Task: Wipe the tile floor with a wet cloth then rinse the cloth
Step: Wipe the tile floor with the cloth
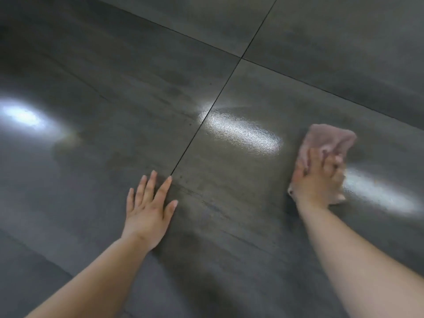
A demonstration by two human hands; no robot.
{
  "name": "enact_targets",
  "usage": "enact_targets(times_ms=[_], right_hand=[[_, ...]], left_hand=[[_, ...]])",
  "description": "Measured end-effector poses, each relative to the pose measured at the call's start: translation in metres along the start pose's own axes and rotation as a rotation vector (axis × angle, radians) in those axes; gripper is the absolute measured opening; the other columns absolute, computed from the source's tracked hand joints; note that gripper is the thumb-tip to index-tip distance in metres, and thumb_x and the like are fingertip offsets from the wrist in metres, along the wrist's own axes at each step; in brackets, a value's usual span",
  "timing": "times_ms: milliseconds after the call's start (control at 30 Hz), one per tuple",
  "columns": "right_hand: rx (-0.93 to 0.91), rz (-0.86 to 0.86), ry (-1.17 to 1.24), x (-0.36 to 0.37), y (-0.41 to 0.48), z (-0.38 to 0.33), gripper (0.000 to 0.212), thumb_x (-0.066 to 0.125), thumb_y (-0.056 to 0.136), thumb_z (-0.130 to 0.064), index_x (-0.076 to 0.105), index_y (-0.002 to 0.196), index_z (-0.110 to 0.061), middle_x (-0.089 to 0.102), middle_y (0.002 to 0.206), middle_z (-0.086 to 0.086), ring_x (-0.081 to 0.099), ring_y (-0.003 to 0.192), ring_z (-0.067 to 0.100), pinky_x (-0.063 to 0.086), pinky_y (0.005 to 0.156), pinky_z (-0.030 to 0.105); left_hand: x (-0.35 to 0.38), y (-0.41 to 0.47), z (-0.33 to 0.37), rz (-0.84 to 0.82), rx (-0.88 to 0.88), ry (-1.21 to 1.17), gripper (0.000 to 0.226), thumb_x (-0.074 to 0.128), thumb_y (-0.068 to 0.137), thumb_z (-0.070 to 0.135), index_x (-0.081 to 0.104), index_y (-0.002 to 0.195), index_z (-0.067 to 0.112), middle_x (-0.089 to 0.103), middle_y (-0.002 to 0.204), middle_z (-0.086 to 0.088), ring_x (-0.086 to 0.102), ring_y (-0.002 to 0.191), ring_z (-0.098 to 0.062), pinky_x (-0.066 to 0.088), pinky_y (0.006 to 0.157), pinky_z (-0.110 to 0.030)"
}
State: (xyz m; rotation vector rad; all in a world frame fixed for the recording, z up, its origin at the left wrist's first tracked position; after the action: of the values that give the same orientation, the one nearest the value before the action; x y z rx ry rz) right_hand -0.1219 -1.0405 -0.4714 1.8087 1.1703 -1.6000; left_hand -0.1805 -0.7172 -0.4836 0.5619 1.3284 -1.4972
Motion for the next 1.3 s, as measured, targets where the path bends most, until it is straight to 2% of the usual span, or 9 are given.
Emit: enact_targets(times_ms=[200, 333, 433, 600, 667, 800, 967, 1100, 1300], right_hand=[[-0.909, -0.093, -0.123, 0.089, -0.183, -0.161, 0.05, 0.032, 0.08, -0.034, 0.062, 0.118, -0.027, 0.059, 0.131, 0.005, 0.048, 0.124, 0.035, 0.032, 0.108, 0.047], [-1.377, -0.268, -0.206, 0.088, -0.203, -0.147, 0.047, 0.034, 0.073, -0.039, 0.061, 0.11, -0.036, 0.066, 0.121, -0.002, 0.057, 0.116, 0.027, 0.021, 0.104, 0.04], [-1.089, -0.065, -0.157, 0.062, -0.095, -0.097, 0.046, 0.028, 0.087, -0.04, 0.053, 0.12, -0.02, 0.058, 0.129, 0.017, 0.044, 0.122, 0.039, 0.029, 0.103, 0.046], [0.027, -0.033, 0.067, -0.004, 0.006, -0.003, 0.063, 0.021, 0.086, -0.043, 0.03, 0.141, -0.014, 0.011, 0.156, 0.014, 0.007, 0.142, 0.036, 0.011, 0.115, 0.048], [0.067, -0.03, 0.014, 0.007, -0.023, -0.02, 0.051, 0.03, 0.095, -0.03, 0.023, 0.144, -0.015, 0.006, 0.156, 0.016, 0.007, 0.141, 0.038, 0.011, 0.113, 0.054], [-0.758, 0.011, -0.255, 0.078, -0.14, -0.102, 0.056, 0.041, 0.076, -0.027, 0.039, 0.124, 0.003, 0.058, 0.122, 0.031, 0.037, 0.123, 0.055, 0.021, 0.107, 0.053], [-1.453, -0.114, -0.353, 0.078, -0.179, -0.124, 0.046, 0.036, 0.075, -0.037, 0.058, 0.114, -0.036, 0.066, 0.121, -0.002, 0.056, 0.115, 0.03, 0.03, 0.101, 0.041], [-0.944, -0.028, -0.273, 0.029, -0.054, -0.026, 0.037, 0.018, 0.097, -0.037, 0.045, 0.119, -0.024, 0.065, 0.121, 0.011, 0.047, 0.116, 0.036, 0.054, 0.08, 0.049], [0.095, -0.051, -0.097, -0.054, 0.018, 0.226, 0.078, 0.015, 0.074, -0.045, 0.031, 0.142, -0.01, 0.024, 0.152, 0.018, 0.025, 0.136, 0.038, 0.023, 0.109, 0.053]], left_hand=[[-0.03, -0.034, -0.112, 0.163, -0.312, -0.085, 0.052, 0.03, 0.095, 0.028, 0.013, 0.144, 0.021, 0.003, 0.156, -0.003, -0.004, 0.143, -0.018, -0.005, 0.115, -0.038], [-0.023, -0.033, -0.124, 0.148, -0.282, -0.109, 0.053, 0.03, 0.096, 0.028, 0.008, 0.144, 0.024, -0.002, 0.156, -0.001, -0.009, 0.143, -0.017, -0.007, 0.114, -0.036], [-0.02, -0.032, -0.127, 0.145, -0.281, -0.11, 0.054, 0.028, 0.096, 0.031, 0.005, 0.144, 0.025, -0.006, 0.156, 0.0, -0.013, 0.142, -0.015, -0.01, 0.113, -0.036], [-0.018, -0.03, -0.129, 0.09, -0.298, -0.093, 0.055, 0.024, 0.096, 0.036, -0.002, 0.144, 0.026, -0.013, 0.155, 0.001, -0.019, 0.141, -0.014, -0.014, 0.113, -0.037], [-0.018, -0.03, -0.127, 0.086, -0.301, -0.098, 0.055, 0.024, 0.096, 0.035, -0.002, 0.144, 0.026, -0.013, 0.155, 0.001, -0.019, 0.141, -0.015, -0.013, 0.113, -0.037], [-0.021, -0.029, -0.123, 0.108, -0.313, -0.102, 0.054, 0.027, 0.096, 0.032, 0.003, 0.144, 0.024, -0.009, 0.156, 0.0, -0.015, 0.142, -0.015, -0.011, 0.114, -0.037], [-0.023, -0.029, -0.088, 0.323, -0.272, -0.171, 0.049, 0.034, 0.095, 0.02, 0.02, 0.142, 0.015, 0.007, 0.155, -0.005, -0.001, 0.143, -0.017, -0.006, 0.115, -0.033], [-0.008, -0.024, -0.014, 0.316, 0.032, -0.178, 0.052, 0.03, 0.089, 0.029, 0.031, 0.138, 0.015, 0.017, 0.153, -0.004, 0.005, 0.139, -0.009, -0.007, 0.112, -0.025], [0.031, -0.023, 0.069, 0.092, 0.107, -0.059, 0.06, 0.016, 0.088, 0.05, 0.006, 0.143, 0.027, -0.007, 0.155, 0.004, -0.01, 0.142, -0.01, -0.008, 0.115, -0.038]])
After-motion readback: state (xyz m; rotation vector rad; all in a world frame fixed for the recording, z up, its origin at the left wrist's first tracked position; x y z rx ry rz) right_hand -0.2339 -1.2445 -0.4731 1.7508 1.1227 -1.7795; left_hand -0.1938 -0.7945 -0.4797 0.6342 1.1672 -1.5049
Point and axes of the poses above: each hand's wrist, its own y-axis towards the middle knuckle, its own x-axis out of the palm, z = x × y, the point moved 7 cm from there along y, towards the middle knuckle
